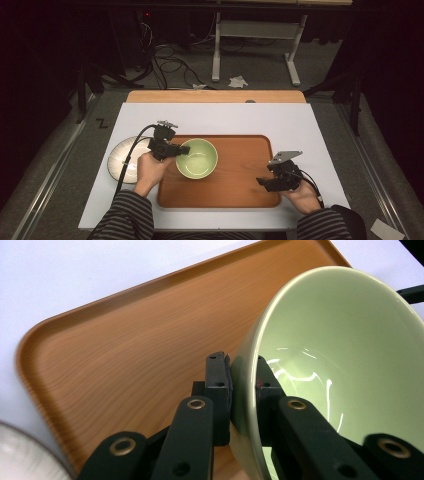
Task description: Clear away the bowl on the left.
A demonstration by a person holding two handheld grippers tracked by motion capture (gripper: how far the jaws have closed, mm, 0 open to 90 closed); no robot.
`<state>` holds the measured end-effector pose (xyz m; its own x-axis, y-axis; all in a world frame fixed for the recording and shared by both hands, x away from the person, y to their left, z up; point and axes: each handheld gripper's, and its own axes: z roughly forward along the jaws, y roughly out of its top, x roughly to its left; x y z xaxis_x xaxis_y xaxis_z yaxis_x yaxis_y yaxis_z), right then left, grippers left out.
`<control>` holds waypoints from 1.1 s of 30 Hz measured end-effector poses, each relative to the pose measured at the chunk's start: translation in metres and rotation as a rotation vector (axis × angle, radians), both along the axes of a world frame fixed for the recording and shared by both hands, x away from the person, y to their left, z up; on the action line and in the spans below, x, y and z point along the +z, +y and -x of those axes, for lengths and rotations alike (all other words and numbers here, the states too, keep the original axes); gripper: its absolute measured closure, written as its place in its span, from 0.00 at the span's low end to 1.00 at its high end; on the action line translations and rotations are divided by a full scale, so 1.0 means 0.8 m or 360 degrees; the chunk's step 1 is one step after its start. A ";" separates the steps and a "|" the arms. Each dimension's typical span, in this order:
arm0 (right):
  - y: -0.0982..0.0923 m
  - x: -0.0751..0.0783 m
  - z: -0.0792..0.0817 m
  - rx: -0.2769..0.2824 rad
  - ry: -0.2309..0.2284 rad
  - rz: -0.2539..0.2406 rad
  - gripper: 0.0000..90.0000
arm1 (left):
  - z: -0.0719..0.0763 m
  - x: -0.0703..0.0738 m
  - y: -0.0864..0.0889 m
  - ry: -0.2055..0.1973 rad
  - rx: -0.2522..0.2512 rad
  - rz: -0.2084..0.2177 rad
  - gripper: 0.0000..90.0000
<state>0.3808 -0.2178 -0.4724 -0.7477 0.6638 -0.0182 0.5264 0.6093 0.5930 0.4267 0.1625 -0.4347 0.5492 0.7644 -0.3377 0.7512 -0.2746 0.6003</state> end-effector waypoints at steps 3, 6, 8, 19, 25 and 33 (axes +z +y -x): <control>-0.001 0.000 0.000 0.0000 -0.0005 -0.0002 0.41 | -0.002 -0.003 -0.006 0.0019 -0.0035 -0.0017 0.92; -0.001 0.000 0.000 0.0006 -0.0007 -0.0005 0.41 | -0.002 -0.005 -0.010 0.0020 -0.0030 -0.0012 0.92; -0.001 0.000 0.000 -0.0001 -0.0003 -0.0003 0.41 | -0.003 -0.005 -0.012 0.0030 -0.0047 -0.0018 0.92; 0.000 0.000 0.000 0.0000 -0.0001 -0.0001 0.41 | -0.007 -0.010 -0.033 0.0045 -0.0095 -0.0021 0.92; -0.001 0.000 0.000 0.0006 -0.0006 -0.0005 0.41 | -0.011 -0.013 -0.046 0.0058 -0.0126 -0.0034 0.92; -0.001 0.000 0.000 0.0004 -0.0003 -0.0003 0.41 | -0.018 -0.022 -0.069 0.0081 -0.0166 -0.0064 0.92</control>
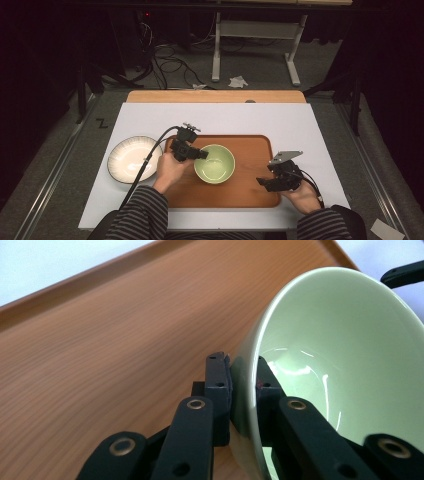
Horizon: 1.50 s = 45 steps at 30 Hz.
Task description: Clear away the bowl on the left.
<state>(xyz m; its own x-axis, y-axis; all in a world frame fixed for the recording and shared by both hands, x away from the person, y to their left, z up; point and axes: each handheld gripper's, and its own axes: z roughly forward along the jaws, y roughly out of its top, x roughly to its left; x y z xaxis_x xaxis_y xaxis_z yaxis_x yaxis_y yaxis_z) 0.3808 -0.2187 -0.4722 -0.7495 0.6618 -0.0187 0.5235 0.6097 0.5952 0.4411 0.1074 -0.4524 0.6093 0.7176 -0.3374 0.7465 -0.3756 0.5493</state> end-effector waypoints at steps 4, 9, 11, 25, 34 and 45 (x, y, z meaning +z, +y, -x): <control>0.000 0.000 0.000 0.0003 -0.0001 -0.0002 0.41 | -0.004 -0.003 -0.015 0.0003 -0.0034 -0.0013 0.92; -0.001 0.000 0.000 0.0003 -0.0001 0.0003 0.41 | -0.012 -0.009 -0.034 0.0019 -0.0051 -0.0026 0.92; -0.001 0.001 0.001 -0.0002 -0.0003 -0.0007 0.41 | -0.014 -0.013 -0.039 0.0027 -0.0049 -0.0032 0.92; 0.000 0.000 0.001 0.0005 0.0000 -0.0004 0.41 | -0.020 -0.025 -0.038 0.0081 -0.0034 -0.0044 0.91; 0.000 0.000 0.001 0.0006 0.0002 0.0003 0.41 | -0.018 -0.020 -0.030 0.0045 -0.0002 -0.0024 0.67; 0.000 0.000 0.001 0.0005 0.0000 0.0001 0.41 | -0.007 0.000 -0.010 -0.0065 0.0042 -0.0042 0.55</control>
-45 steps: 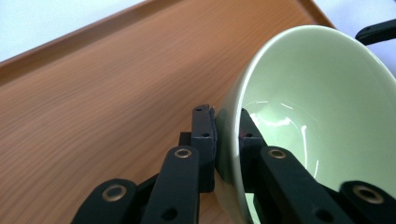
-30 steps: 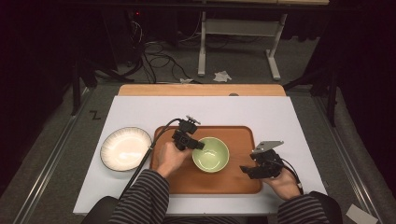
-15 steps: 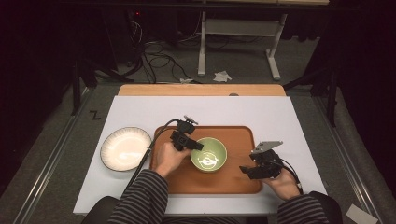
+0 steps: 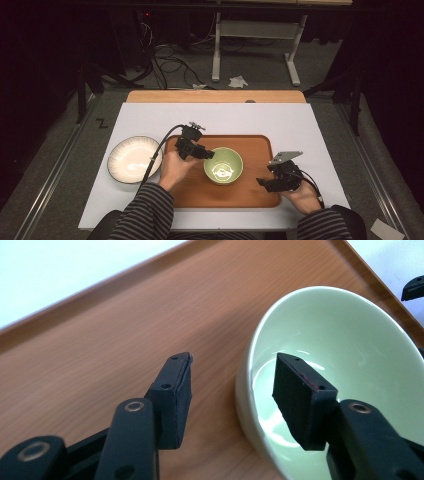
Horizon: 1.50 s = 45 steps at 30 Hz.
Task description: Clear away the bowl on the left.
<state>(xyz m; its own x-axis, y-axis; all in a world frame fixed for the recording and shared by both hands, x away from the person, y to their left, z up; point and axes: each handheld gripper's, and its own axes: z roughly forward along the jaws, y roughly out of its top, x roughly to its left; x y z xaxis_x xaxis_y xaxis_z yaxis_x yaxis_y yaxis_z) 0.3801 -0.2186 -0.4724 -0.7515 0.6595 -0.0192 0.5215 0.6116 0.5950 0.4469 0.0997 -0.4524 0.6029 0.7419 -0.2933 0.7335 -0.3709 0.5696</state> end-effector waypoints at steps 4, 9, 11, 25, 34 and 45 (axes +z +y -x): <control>0.001 0.000 0.000 0.0002 0.0013 0.0007 0.41 | 0.005 0.008 0.007 -0.0036 -0.0004 -0.0014 0.55; 0.001 -0.001 0.000 0.0016 0.0008 0.0009 0.41 | 0.010 0.015 0.016 -0.0062 -0.0006 -0.0006 0.55; 0.001 -0.001 0.000 0.0018 0.0004 0.0009 0.41 | 0.011 0.017 0.020 -0.0073 0.0007 -0.0002 0.54; 0.002 -0.001 0.000 0.0010 0.0010 0.0007 0.41 | 0.022 0.020 0.046 -0.0084 0.0048 -0.0008 0.54; 0.002 -0.001 0.000 0.0010 0.0010 0.0008 0.41 | 0.028 0.016 0.057 -0.0076 0.0069 -0.0013 0.54; 0.002 -0.002 -0.001 0.0015 0.0010 0.0014 0.41 | 0.039 0.013 0.074 -0.0069 0.0103 -0.0008 0.53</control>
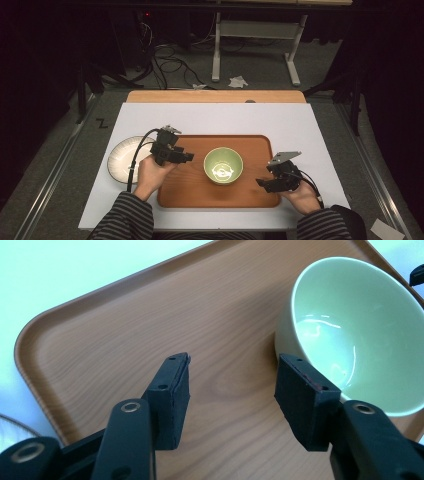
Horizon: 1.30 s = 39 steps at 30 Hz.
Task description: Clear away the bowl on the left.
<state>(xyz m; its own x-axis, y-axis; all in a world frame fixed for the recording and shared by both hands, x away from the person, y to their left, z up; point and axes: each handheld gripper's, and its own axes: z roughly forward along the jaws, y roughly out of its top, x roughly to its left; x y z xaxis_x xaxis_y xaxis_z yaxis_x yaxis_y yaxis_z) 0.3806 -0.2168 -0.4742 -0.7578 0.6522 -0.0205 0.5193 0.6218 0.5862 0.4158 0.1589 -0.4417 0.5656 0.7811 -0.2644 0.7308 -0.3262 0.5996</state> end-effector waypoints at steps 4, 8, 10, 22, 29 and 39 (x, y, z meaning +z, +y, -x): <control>0.000 0.000 0.000 -0.0002 0.0000 0.0000 0.41 | 0.004 0.001 0.004 0.0004 0.0000 -0.0003 0.54; 0.000 0.000 0.000 -0.0003 0.0000 0.0000 0.41 | 0.009 0.002 0.008 -0.0002 -0.0001 -0.0003 0.54; 0.000 0.000 0.000 -0.0004 0.0005 0.0001 0.41 | 0.011 0.001 0.009 -0.0001 -0.0002 -0.0005 0.54; 0.000 0.000 0.000 -0.0003 0.0006 -0.0002 0.41 | 0.019 -0.004 0.012 0.0027 -0.0009 0.0021 0.53; 0.000 0.001 0.001 -0.0011 0.0000 -0.0005 0.41 | 0.025 -0.011 0.015 0.0027 0.0000 0.0018 0.53; 0.001 0.001 0.002 -0.0006 -0.0001 -0.0002 0.41 | 0.036 -0.018 0.010 0.0016 -0.0009 -0.0043 0.53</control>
<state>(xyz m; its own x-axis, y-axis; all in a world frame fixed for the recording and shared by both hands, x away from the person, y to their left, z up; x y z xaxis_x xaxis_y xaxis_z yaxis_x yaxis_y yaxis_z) 0.3789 -0.2158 -0.4736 -0.7552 0.6552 -0.0198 0.5215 0.6189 0.5873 0.3874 0.1669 -0.4559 0.5673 0.7850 -0.2489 0.7351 -0.3465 0.5828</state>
